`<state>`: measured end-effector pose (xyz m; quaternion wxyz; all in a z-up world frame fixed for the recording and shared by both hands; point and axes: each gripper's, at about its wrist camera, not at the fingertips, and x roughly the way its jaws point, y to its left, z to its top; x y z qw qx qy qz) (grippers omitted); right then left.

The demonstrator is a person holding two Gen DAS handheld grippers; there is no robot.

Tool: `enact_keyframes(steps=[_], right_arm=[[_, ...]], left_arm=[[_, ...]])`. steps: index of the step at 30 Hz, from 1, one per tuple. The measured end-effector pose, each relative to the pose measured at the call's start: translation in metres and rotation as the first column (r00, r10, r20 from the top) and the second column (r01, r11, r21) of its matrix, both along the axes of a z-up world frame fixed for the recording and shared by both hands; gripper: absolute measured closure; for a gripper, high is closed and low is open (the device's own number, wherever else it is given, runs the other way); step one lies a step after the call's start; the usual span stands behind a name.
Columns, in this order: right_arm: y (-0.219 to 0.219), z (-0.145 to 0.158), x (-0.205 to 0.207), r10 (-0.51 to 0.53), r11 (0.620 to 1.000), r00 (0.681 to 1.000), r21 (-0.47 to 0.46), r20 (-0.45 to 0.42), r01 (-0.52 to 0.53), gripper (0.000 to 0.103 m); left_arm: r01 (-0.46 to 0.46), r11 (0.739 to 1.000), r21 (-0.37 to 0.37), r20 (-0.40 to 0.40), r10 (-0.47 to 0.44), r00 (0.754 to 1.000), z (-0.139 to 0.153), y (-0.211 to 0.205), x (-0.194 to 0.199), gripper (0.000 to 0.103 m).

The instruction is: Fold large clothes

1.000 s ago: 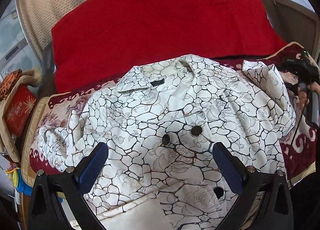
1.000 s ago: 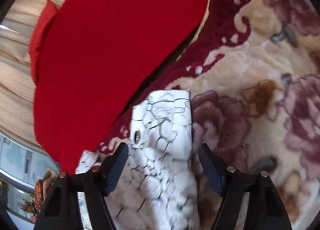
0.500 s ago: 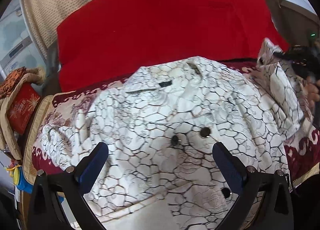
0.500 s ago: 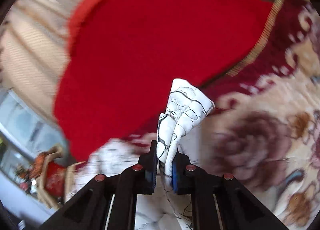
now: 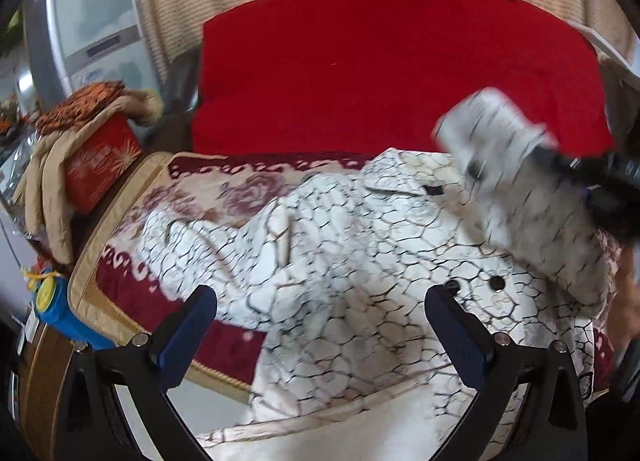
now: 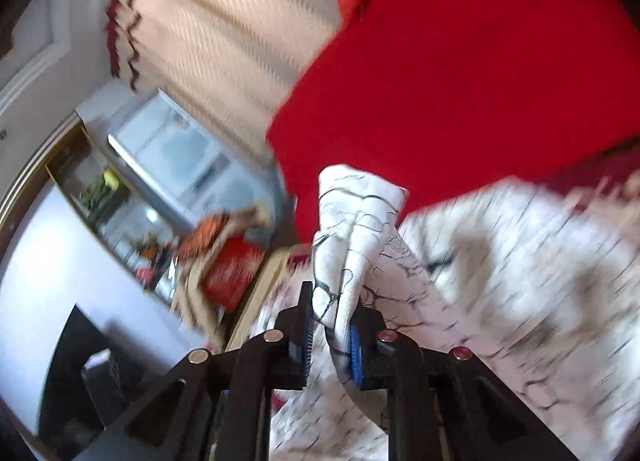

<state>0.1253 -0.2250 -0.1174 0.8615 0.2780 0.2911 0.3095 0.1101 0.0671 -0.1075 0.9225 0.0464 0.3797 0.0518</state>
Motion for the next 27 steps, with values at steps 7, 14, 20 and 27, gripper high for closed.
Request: enact_keyframes(steps=[7, 14, 20, 27], right_arm=[[0.028, -0.039, 0.01, 0.043, 0.996, 0.993, 0.078, -0.112, -0.034, 0.014], [-0.033, -0.04, -0.007, -0.199, 0.979, 0.968, -0.075, -0.151, 0.189, 0.02], [-0.066, -0.06, 0.002, -0.225, 0.974, 0.939, -0.093, -0.261, 0.207, 0.031], [-0.096, -0.069, 0.001, -0.274, 0.961, 0.919, -0.109, -0.285, 0.253, 0.031]], left_arm=[[0.0, 0.996, -0.089, -0.052, -0.004, 0.999, -0.014, 0.017, 0.002, 0.0], [0.04, 0.967, -0.253, -0.127, -0.074, 0.989, -0.048, 0.01, 0.029, 0.0], [0.099, 0.901, -0.423, -0.191, -0.196, 0.962, -0.08, -0.014, 0.053, 0.031], [0.044, 0.818, -0.574, -0.258, -0.231, 0.938, -0.117, -0.025, 0.093, 0.04]])
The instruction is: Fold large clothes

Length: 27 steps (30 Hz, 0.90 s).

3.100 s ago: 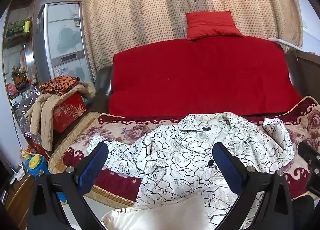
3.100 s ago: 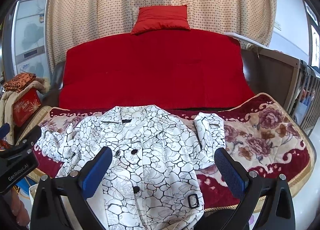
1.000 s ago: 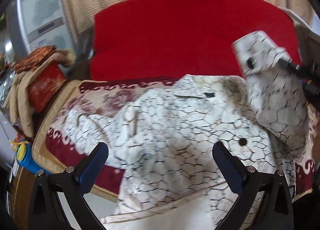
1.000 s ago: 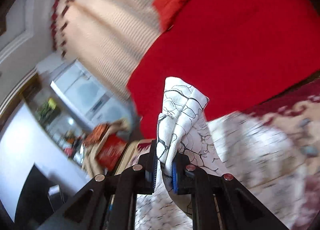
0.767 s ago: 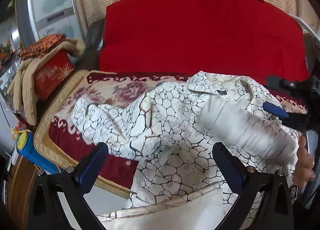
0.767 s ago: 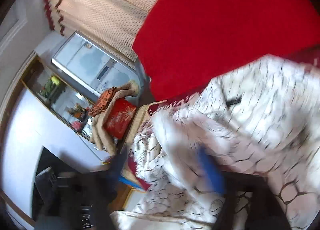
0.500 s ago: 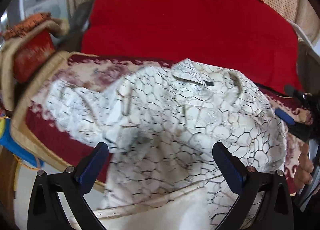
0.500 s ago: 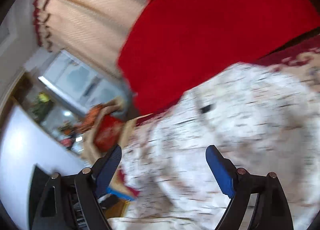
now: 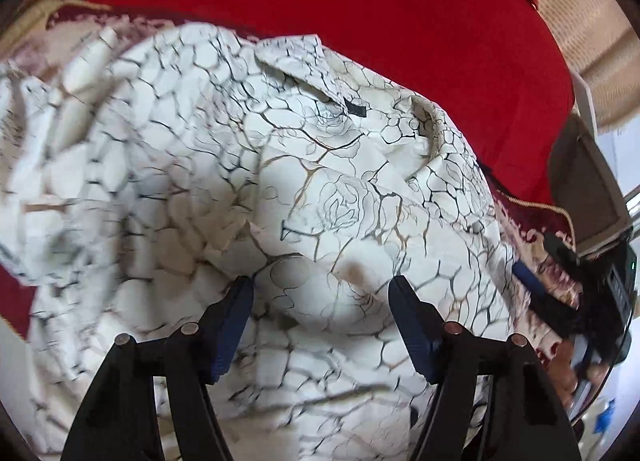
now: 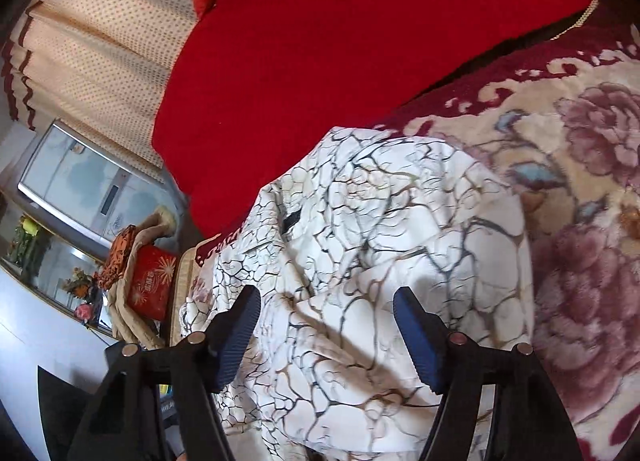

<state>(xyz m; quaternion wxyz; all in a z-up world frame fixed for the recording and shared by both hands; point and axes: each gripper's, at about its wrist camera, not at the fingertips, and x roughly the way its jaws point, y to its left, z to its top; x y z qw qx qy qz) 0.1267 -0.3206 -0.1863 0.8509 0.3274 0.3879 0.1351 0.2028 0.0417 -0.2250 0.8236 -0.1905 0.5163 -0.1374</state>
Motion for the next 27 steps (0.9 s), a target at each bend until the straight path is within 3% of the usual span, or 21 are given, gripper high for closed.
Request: enact_keyframes(steps=[1, 2, 3, 6, 10, 12, 14, 16, 18, 20, 21, 22, 24, 27], right_arm=[[-0.001, -0.002, 0.001, 0.002, 1.0, 1.0, 0.003, -0.003, -0.002, 0.031], [-0.002, -0.003, 0.001, 0.005, 1.0, 1.0, 0.004, -0.006, -0.005, 0.031], [-0.001, -0.004, 0.002, 0.009, 1.0, 1.0, 0.003, -0.011, -0.009, 0.031], [0.005, -0.009, 0.004, 0.032, 0.999, 0.999, -0.005, -0.024, -0.032, 0.032], [0.03, -0.011, 0.009, 0.107, 0.994, 0.994, 0.0, -0.009, -0.107, 0.035], [0.041, -0.009, 0.01, 0.127, 0.992, 0.992, -0.007, 0.015, -0.127, 0.035], [0.055, -0.01, 0.011, 0.153, 0.988, 0.988, -0.007, 0.034, -0.152, 0.035], [0.068, -0.017, 0.016, 0.175, 0.985, 0.985, -0.002, 0.015, -0.175, 0.035], [0.083, -0.032, 0.023, 0.196, 0.98, 0.979, -0.026, -0.057, -0.198, 0.036], [0.095, -0.043, 0.028, 0.189, 0.974, 0.976, -0.109, -0.108, -0.201, 0.035], [0.099, -0.043, 0.027, 0.189, 0.971, 0.977, -0.129, -0.101, -0.202, 0.035], [0.1, -0.04, 0.025, 0.19, 0.971, 0.978, -0.13, -0.087, -0.201, 0.035], [0.096, -0.031, 0.021, 0.192, 0.976, 0.981, -0.1, -0.03, -0.194, 0.035], [0.092, -0.013, 0.01, 0.175, 0.981, 0.982, -0.098, 0.07, -0.168, 0.035]], left_arm=[[-0.006, 1.0, -0.002, 0.006, 0.006, 1.0, -0.002, -0.002, 0.004, 0.051], [-0.004, 1.0, 0.002, 0.007, 0.004, 1.0, -0.002, -0.003, 0.006, 0.078], [0.001, 1.0, 0.015, -0.001, -0.001, 1.0, -0.004, -0.005, 0.009, 0.088], [-0.021, 1.0, 0.02, 0.02, 0.02, 1.0, 0.006, -0.001, 0.01, 0.096], [-0.049, 0.998, 0.038, 0.198, 0.04, 0.979, 0.05, 0.012, -0.003, 0.097], [-0.055, 0.993, 0.106, 0.271, 0.024, 0.962, 0.068, 0.015, -0.007, 0.097], [-0.062, 0.987, 0.151, 0.28, 0.018, 0.96, 0.069, 0.021, -0.008, 0.097], [-0.069, 0.981, 0.184, 0.235, 0.024, 0.972, 0.053, 0.028, -0.001, 0.096], [-0.025, 0.974, 0.224, 0.122, -0.002, 0.993, 0.029, 0.029, 0.007, 0.093], [-0.001, 0.97, 0.245, 0.07, -0.017, 0.997, 0.017, 0.029, 0.006, 0.092], [0.007, 0.972, 0.236, 0.068, -0.024, 0.997, 0.018, 0.032, 0.002, 0.084], [0.005, 0.972, 0.234, 0.072, -0.023, 0.997, 0.021, 0.037, -0.002, 0.075], [-0.019, 0.971, 0.238, 0.139, -0.015, 0.99, 0.039, 0.054, -0.017, 0.038], [-0.121, 0.96, 0.253, 0.266, 0.051, 0.963, 0.072, 0.097, -0.037, 0.024]])
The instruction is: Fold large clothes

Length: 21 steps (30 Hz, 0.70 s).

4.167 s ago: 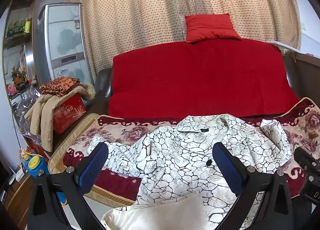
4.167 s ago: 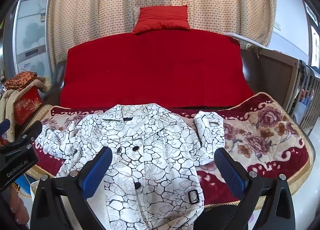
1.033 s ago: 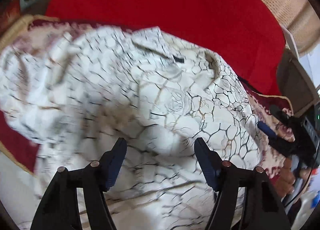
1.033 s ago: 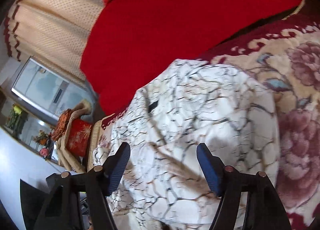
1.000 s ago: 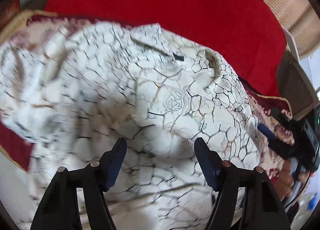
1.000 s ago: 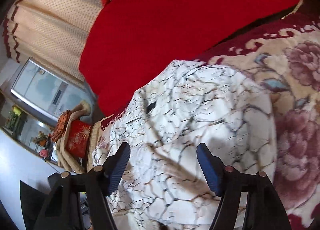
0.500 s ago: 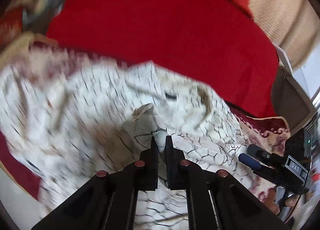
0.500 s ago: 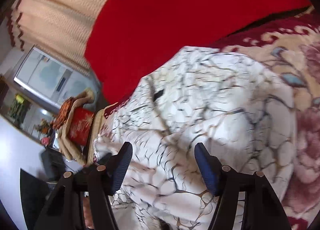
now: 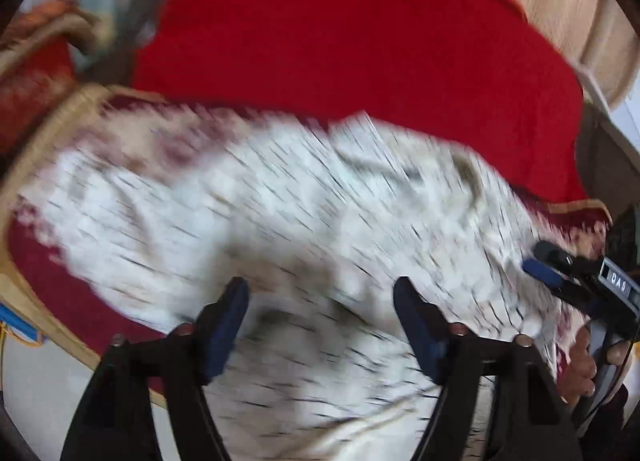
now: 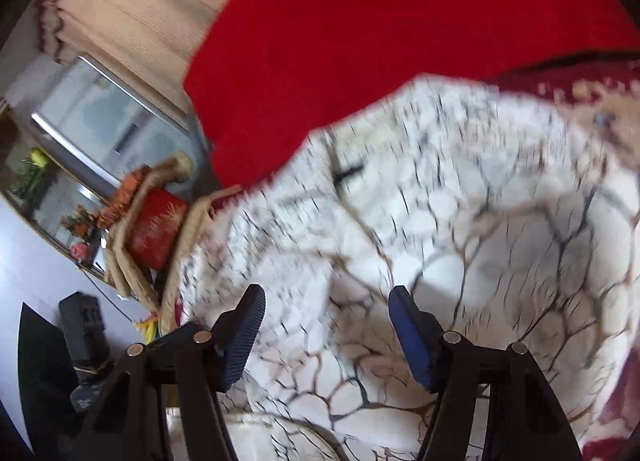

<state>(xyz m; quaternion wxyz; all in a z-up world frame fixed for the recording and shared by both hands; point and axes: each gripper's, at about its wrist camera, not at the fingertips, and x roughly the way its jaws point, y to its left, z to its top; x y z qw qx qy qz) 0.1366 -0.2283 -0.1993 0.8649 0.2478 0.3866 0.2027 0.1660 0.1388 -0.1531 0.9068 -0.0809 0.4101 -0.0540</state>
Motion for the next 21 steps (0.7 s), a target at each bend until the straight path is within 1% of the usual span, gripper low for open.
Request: enact_keyframes(steps=[1, 2, 3, 4, 5, 6, 7, 8, 9, 10, 11, 12, 14, 16, 18, 20, 21], right_arm=[[-0.002, 0.003, -0.002, -0.004, 1.0, 1.0, 0.013, 0.019, 0.004, 0.034], [-0.003, 0.005, -0.004, -0.007, 1.0, 1.0, 0.029, 0.029, 0.006, 0.034], [-0.003, 0.005, -0.004, -0.006, 0.999, 1.0, 0.039, 0.03, 0.005, 0.034], [-0.003, 0.004, -0.003, -0.005, 0.999, 1.0, 0.045, 0.025, 0.003, 0.034], [-0.002, 0.003, -0.001, -0.002, 0.999, 1.0, 0.043, 0.013, 0.002, 0.034], [0.0, 0.001, 0.001, -0.003, 0.999, 1.0, 0.037, 0.003, 0.003, 0.034], [0.002, -0.002, 0.002, -0.004, 1.0, 1.0, 0.029, -0.007, 0.004, 0.034], [0.004, -0.002, 0.003, -0.001, 1.0, 1.0, 0.025, -0.01, 0.001, 0.034], [0.006, -0.003, 0.003, 0.003, 1.0, 1.0, 0.021, -0.011, -0.002, 0.034], [0.009, -0.004, 0.003, 0.007, 1.0, 1.0, 0.014, -0.009, -0.007, 0.034], [0.01, -0.003, 0.003, 0.008, 1.0, 1.0, 0.008, -0.005, -0.008, 0.034], [0.012, -0.003, 0.004, 0.01, 1.0, 1.0, 0.001, 0.0, -0.01, 0.034], [0.015, -0.004, 0.004, 0.01, 1.0, 1.0, -0.013, 0.009, -0.01, 0.034], [0.017, -0.006, 0.006, 0.008, 1.0, 1.0, -0.024, 0.013, -0.008, 0.034], [0.017, -0.008, 0.009, 0.005, 1.0, 1.0, -0.03, 0.011, -0.004, 0.034], [0.016, -0.01, 0.011, 0.002, 0.999, 1.0, -0.033, 0.006, -0.002, 0.034], [0.016, -0.011, 0.012, 0.001, 0.999, 1.0, -0.036, 0.004, -0.001, 0.034]], left_arm=[[-0.026, 1.0, 0.003, 0.018, 0.026, 0.999, 0.006, 0.012, -0.003, 0.022], [-0.075, 0.997, 0.005, 0.035, 0.075, 0.997, 0.011, 0.032, -0.005, 0.018], [-0.158, 0.987, -0.005, 0.042, 0.158, 0.987, 0.013, 0.063, -0.006, 0.015], [-0.204, 0.979, -0.018, 0.038, 0.204, 0.978, 0.013, 0.08, -0.005, 0.015], [-0.267, 0.963, -0.043, 0.019, 0.268, 0.963, 0.011, 0.108, -0.004, 0.015], [-0.349, 0.933, -0.081, -0.019, 0.349, 0.937, 0.004, 0.143, 0.001, 0.015], [-0.413, 0.904, -0.11, -0.046, 0.41, 0.911, -0.004, 0.17, 0.004, 0.015], [-0.454, 0.882, -0.129, -0.063, 0.449, 0.891, -0.01, 0.187, 0.006, 0.015], [-0.51, 0.843, -0.168, -0.092, 0.502, 0.86, -0.021, 0.215, 0.012, 0.015], [-0.546, 0.812, -0.209, -0.122, 0.532, 0.838, -0.033, 0.235, 0.02, 0.015], [-0.561, 0.794, -0.235, -0.144, 0.542, 0.828, -0.04, 0.248, 0.022, 0.015], [-0.58, 0.769, -0.27, -0.184, 0.55, 0.815, -0.052, 0.265, 0.028, 0.016], [-0.595, 0.737, -0.322, -0.232, 0.548, 0.804, -0.073, 0.281, 0.037, 0.016], [-0.593, 0.722, -0.357, -0.253, 0.536, 0.806, -0.085, 0.282, 0.047, 0.019], [-0.591, 0.72, -0.363, -0.279, 0.521, 0.807, -0.099, 0.282, 0.062, 0.036], [-0.597, 0.713, -0.367, -0.294, 0.521, 0.802, -0.111, 0.284, 0.074, 0.042], [-0.603, 0.708, -0.366, -0.298, 0.525, 0.797, -0.119, 0.285, 0.081, 0.042]])
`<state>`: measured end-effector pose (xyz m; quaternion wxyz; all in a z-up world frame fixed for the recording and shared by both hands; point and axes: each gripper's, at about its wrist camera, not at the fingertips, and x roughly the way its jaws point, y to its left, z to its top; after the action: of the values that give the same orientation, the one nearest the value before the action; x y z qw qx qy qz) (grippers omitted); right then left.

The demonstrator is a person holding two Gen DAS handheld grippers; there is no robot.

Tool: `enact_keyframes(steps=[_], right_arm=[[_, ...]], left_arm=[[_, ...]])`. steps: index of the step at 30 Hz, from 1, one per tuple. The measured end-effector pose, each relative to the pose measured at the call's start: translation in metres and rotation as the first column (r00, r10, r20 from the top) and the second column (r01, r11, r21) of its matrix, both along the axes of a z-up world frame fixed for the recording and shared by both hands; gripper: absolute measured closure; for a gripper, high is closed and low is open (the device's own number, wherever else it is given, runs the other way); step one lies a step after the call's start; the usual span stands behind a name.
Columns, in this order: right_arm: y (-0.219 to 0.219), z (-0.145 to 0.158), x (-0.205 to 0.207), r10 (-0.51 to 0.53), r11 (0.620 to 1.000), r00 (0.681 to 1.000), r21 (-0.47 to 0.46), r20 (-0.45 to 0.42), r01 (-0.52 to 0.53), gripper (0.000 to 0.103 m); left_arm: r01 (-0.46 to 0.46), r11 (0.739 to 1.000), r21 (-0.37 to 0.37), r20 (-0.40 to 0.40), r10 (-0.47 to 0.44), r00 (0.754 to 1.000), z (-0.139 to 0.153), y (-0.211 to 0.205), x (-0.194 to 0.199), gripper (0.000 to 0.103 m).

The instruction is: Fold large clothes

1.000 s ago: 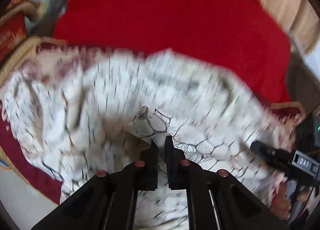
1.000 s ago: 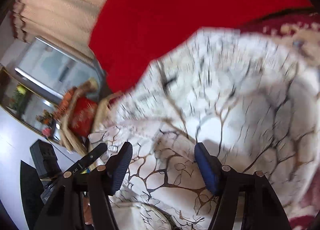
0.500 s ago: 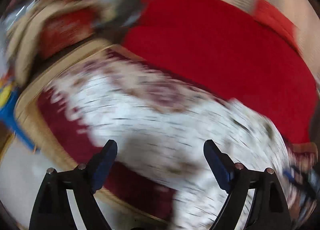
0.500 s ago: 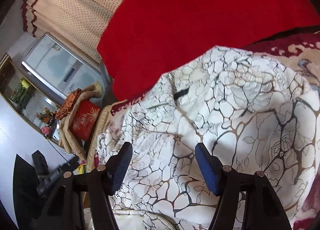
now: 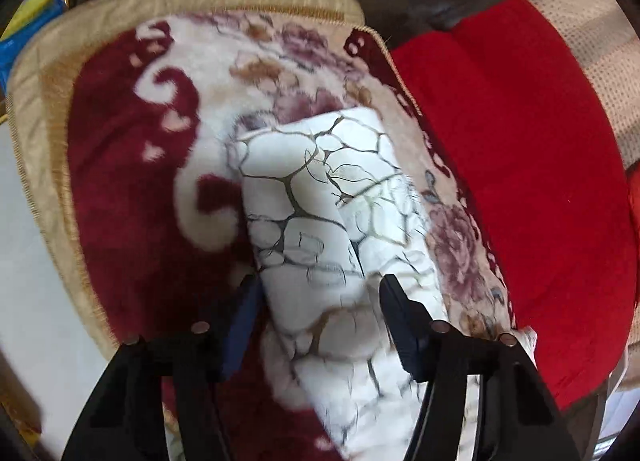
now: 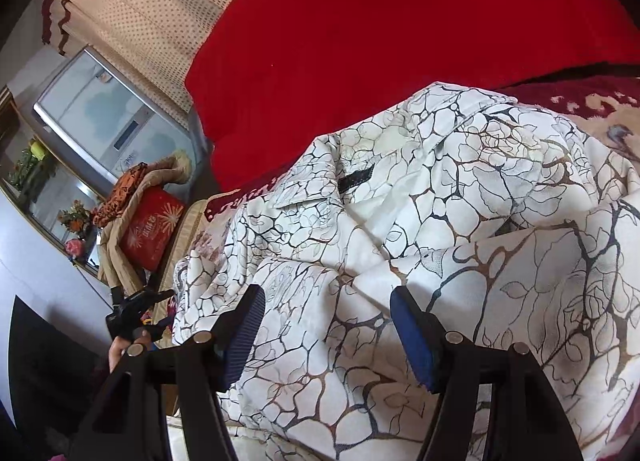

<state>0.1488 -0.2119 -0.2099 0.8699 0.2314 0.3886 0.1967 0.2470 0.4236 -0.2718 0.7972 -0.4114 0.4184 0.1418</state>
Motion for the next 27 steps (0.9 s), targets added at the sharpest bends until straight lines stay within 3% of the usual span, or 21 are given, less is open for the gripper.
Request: enact_keyframes(steps=[2, 4, 5, 6, 11, 16, 20, 22, 25, 27], right_arm=[[0.001, -0.002, 0.001, -0.001, 1.0, 1.0, -0.012, -0.005, 0.001, 0.034], [0.001, -0.003, 0.002, -0.006, 1.0, 1.0, -0.025, -0.004, 0.005, 0.034], [0.001, -0.003, 0.002, -0.008, 0.999, 1.0, -0.032, -0.004, 0.008, 0.034], [0.001, -0.003, 0.002, -0.011, 0.999, 1.0, -0.036, -0.003, 0.011, 0.034], [-0.005, -0.001, 0.001, -0.035, 0.999, 0.999, -0.037, 0.018, 0.036, 0.034], [-0.018, 0.009, -0.006, -0.08, 0.997, 0.996, -0.011, 0.05, 0.08, 0.034], [-0.036, 0.018, -0.014, -0.133, 0.991, 0.988, 0.031, 0.077, 0.131, 0.034], [-0.045, 0.022, -0.018, -0.158, 0.987, 0.984, 0.05, 0.086, 0.155, 0.034], [-0.065, 0.029, -0.028, -0.206, 0.977, 0.973, 0.084, 0.106, 0.197, 0.034], [-0.078, 0.034, -0.033, -0.234, 0.969, 0.966, 0.107, 0.114, 0.222, 0.034]], left_arm=[[-0.001, 1.0, 0.028, 0.002, 0.001, 1.0, 0.001, -0.003, 0.006, 0.043], [0.005, 0.998, 0.055, 0.01, -0.005, 1.0, 0.002, -0.005, 0.014, 0.059], [0.014, 0.997, 0.073, 0.018, -0.016, 1.0, 0.004, -0.008, 0.016, 0.078], [0.025, 0.996, 0.088, 0.021, -0.027, 0.999, 0.008, -0.011, 0.017, 0.085], [0.057, 0.979, 0.196, 0.068, -0.071, 0.995, 0.042, -0.024, 0.022, 0.093], [0.148, 0.928, 0.343, 0.156, -0.212, 0.965, 0.117, -0.072, 0.017, 0.094], [0.232, 0.866, 0.444, 0.236, -0.363, 0.901, 0.182, -0.137, 0.006, 0.094], [0.276, 0.827, 0.489, 0.263, -0.442, 0.858, 0.212, -0.176, -0.002, 0.094], [0.34, 0.76, 0.554, 0.296, -0.561, 0.773, 0.25, -0.239, -0.019, 0.094], [0.396, 0.709, 0.584, 0.304, -0.643, 0.703, 0.27, -0.286, -0.032, 0.094]])
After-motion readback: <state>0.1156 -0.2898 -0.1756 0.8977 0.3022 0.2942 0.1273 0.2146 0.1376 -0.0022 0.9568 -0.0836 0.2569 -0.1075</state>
